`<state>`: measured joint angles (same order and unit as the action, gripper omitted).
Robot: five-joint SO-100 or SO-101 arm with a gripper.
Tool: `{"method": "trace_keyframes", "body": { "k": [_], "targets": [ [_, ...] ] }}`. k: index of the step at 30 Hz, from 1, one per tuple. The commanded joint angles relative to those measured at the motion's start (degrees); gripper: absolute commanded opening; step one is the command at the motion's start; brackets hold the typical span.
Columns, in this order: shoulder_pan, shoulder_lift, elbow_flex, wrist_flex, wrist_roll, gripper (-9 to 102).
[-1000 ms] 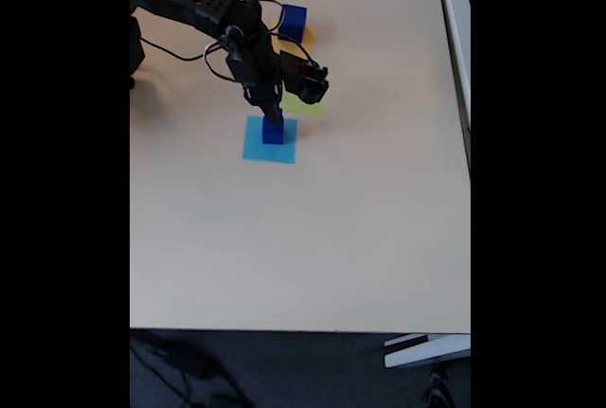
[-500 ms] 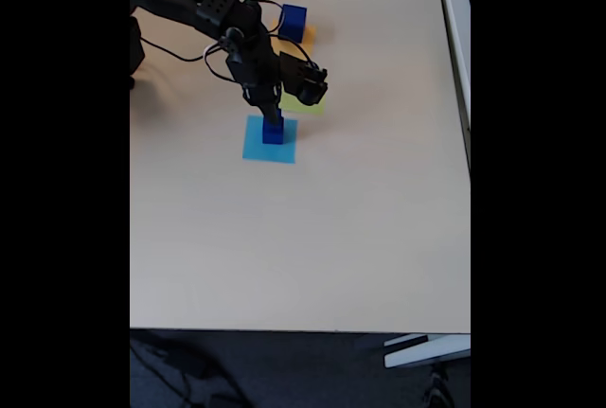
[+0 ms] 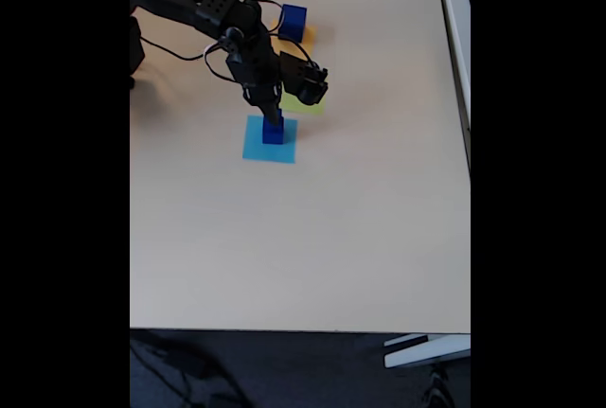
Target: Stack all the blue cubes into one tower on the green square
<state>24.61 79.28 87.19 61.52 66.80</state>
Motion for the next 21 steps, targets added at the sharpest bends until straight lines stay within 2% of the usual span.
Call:
{"method": "trace_keyframes", "body": {
  "k": [1, 21],
  "targets": [
    [-0.26, 0.88, -0.26, -1.14, 0.70, 7],
    [-0.62, 1.14, 0.44, -1.76, 0.97, 13]
  ]
}}
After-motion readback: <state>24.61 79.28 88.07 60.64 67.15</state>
